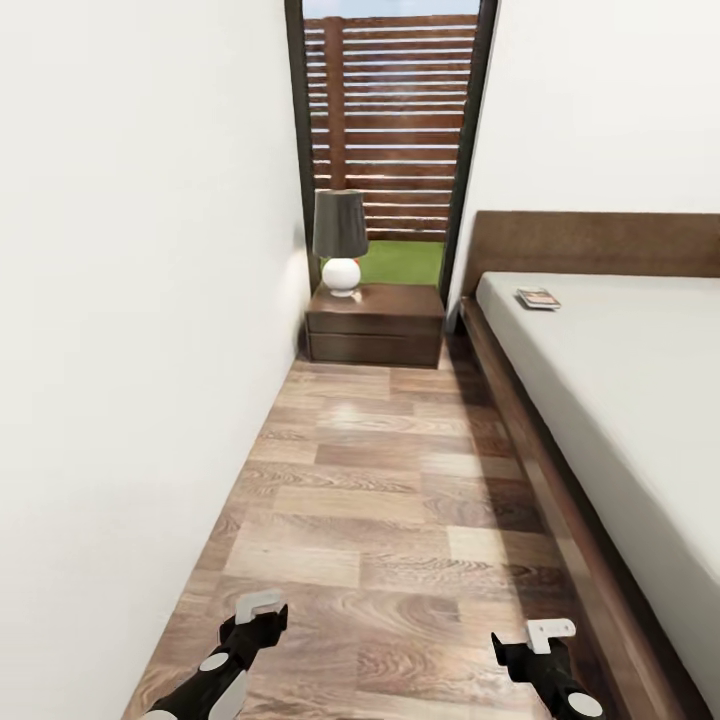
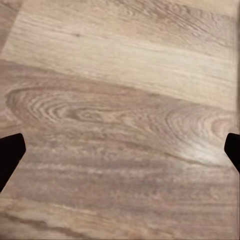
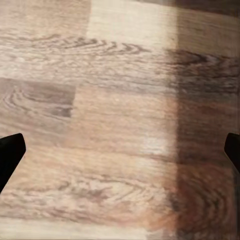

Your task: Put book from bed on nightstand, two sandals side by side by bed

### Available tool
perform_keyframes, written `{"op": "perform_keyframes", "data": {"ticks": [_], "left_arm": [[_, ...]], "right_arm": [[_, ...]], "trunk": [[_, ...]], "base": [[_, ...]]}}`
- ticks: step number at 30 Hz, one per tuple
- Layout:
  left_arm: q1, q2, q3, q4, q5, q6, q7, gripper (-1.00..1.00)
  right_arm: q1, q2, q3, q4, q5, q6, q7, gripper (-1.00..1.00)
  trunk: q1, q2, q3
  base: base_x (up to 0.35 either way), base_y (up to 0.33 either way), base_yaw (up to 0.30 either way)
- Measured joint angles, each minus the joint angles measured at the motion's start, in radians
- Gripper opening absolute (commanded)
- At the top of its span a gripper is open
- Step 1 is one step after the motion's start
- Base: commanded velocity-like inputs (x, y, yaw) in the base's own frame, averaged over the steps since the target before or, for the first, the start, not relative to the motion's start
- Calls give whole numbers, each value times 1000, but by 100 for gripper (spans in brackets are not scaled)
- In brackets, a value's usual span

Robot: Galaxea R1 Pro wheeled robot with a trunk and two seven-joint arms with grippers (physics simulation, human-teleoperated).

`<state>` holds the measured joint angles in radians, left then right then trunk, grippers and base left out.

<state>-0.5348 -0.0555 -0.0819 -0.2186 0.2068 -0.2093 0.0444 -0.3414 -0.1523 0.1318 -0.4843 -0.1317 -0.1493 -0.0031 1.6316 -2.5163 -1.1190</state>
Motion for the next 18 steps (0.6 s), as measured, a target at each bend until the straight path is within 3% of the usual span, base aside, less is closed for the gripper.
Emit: {"op": "perform_keyframes", "data": {"ticks": [5, 11, 18], "left_arm": [[0, 0, 0, 0, 1, 0, 0, 100], [0, 0, 0, 0, 1, 0, 0, 100], [0, 0, 0, 0, 1, -1, 0, 100]], "right_arm": [[0, 0, 1, 0, 1, 0, -1, 100], [0, 0, 0, 0, 1, -1, -1, 100], [0, 0, 1, 0, 1, -1, -1, 100]], "trunk": [[0, 0, 0], [-3, 1, 23], [-3, 2, 27]], "base": [[327, -135, -2], [327, -103, 0], [308, 103, -58]]}}
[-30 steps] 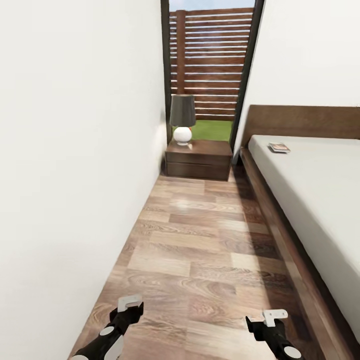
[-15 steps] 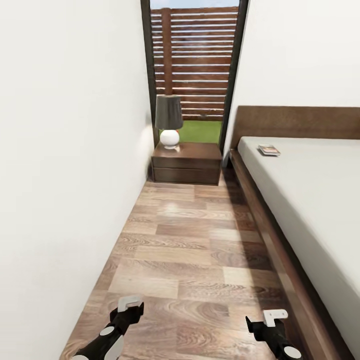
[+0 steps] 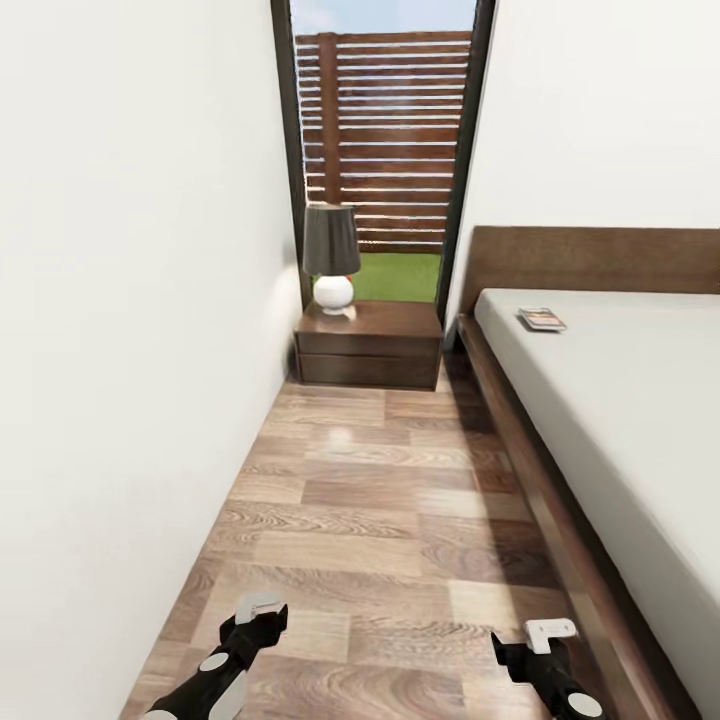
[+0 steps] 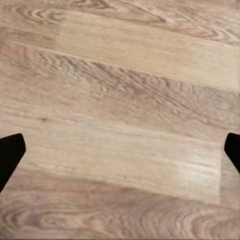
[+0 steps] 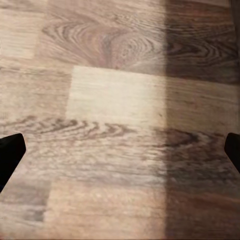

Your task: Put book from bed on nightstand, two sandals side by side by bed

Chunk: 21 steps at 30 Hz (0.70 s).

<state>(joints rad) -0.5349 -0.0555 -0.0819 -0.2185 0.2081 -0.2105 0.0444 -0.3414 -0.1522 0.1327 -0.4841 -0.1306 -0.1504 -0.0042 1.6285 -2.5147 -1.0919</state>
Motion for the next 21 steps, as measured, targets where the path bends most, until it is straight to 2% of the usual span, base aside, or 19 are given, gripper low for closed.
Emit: {"op": "perform_keyframes", "data": {"ticks": [7, 21], "left_arm": [[0, 0, 0, 0, 0, -1, 0, 100], [0, 0, 0, 0, 0, 0, 0, 100]], "right_arm": [[0, 0, 0, 0, 0, 0, 0, 100], [0, 0, 0, 0, 0, 0, 0, 100]], "trunk": [[0, 0, 1], [0, 0, 1]], "base": [[289, 164, -184], [331, 9, -12]]}}
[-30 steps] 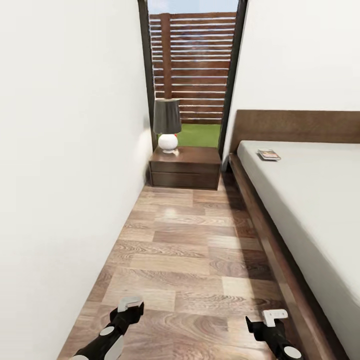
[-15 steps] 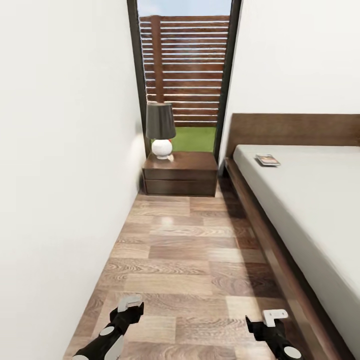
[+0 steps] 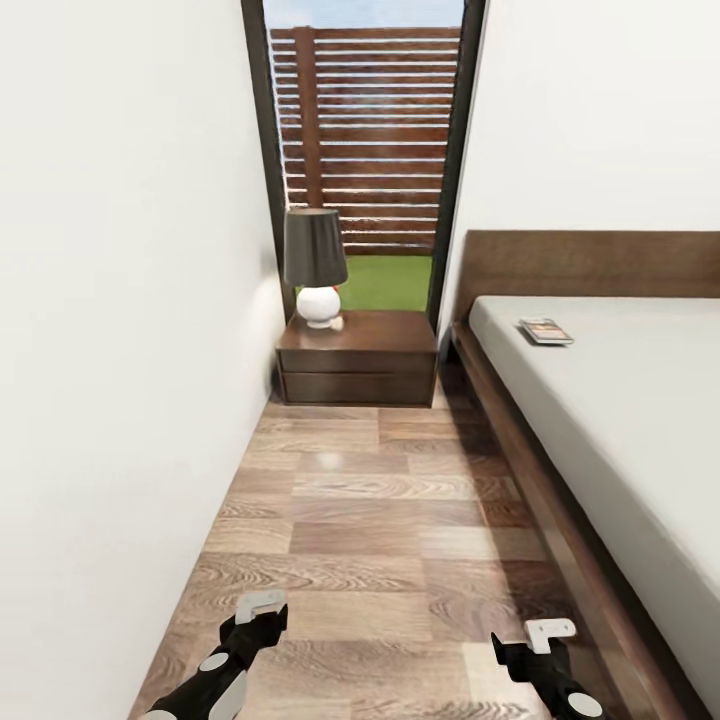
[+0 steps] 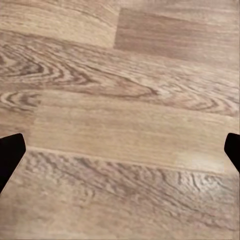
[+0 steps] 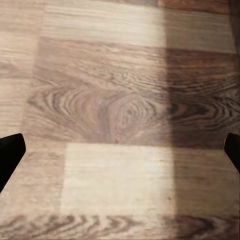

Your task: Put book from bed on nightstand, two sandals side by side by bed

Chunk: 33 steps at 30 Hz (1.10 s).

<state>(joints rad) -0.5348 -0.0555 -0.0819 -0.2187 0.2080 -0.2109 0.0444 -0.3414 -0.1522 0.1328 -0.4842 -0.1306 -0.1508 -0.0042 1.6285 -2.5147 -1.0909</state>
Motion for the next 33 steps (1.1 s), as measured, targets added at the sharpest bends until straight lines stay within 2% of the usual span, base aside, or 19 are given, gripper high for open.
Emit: {"op": "perform_keyframes", "data": {"ticks": [31, 33], "left_arm": [[0, 0, 0, 1, 0, 0, 0, 100], [11, 11, 7, -10, 2, -11, 3, 100]], "right_arm": [[0, 0, -3, -6, 0, 0, 1, 100], [7, -9, -4, -2, 1, -3, 0, 100]], "trunk": [[0, 0, 0], [0, 0, 0]], "base": [[323, 0, 0], [0, 0, 0]]}}
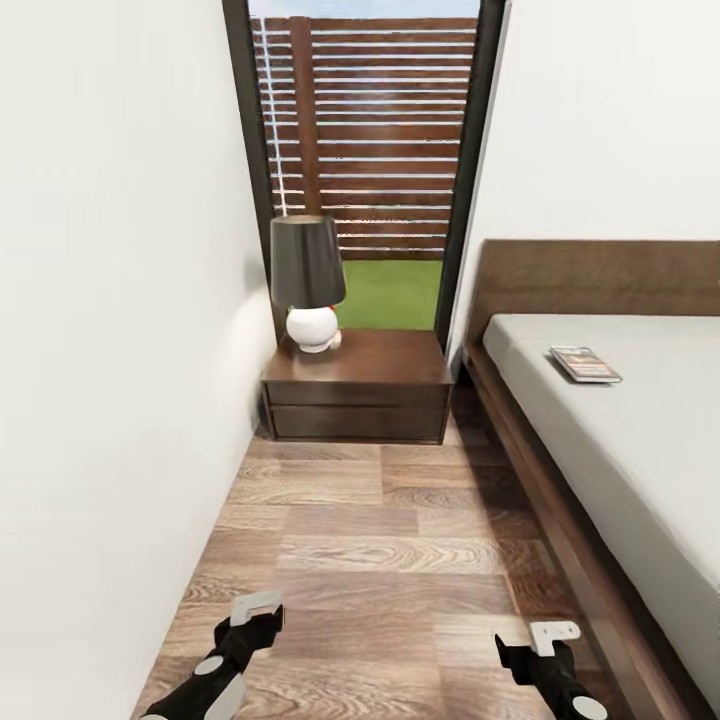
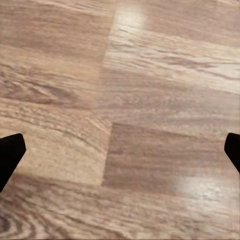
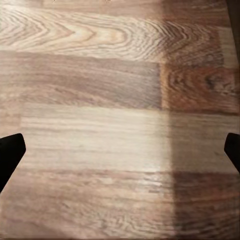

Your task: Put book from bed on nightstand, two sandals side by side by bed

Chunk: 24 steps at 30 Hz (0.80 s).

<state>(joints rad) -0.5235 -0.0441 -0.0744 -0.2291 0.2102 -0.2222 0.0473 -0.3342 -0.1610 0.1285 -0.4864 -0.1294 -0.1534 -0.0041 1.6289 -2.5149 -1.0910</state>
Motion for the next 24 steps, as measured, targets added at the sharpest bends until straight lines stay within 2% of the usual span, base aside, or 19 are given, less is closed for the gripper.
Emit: {"op": "perform_keyframes", "data": {"ticks": [4, 10, 19, 24], "left_arm": [[10, 20, 0, -22, 0, -4, 0, 100], [13, 23, -4, -56, -2, -5, 0, 100], [13, 23, -5, -107, -2, -5, 0, 100], [13, 23, -4, -119, -2, -5, -1, 100]], "right_arm": [[-3, 1, -2, -3, -1, -2, 1, 100], [-14, 30, -9, -29, 0, -25, 1, 100], [-15, 34, -11, -36, 0, -28, 2, 100], [-15, 34, -11, -36, 0, -28, 3, 100]], "trunk": [[0, 0, 0], [0, 0, 0], [0, 0, 0], [-2, 1, 19]], "base": [[0, 0, 0], [0, 0, 0], [0, 0, 0], [0, 0, 0]]}}
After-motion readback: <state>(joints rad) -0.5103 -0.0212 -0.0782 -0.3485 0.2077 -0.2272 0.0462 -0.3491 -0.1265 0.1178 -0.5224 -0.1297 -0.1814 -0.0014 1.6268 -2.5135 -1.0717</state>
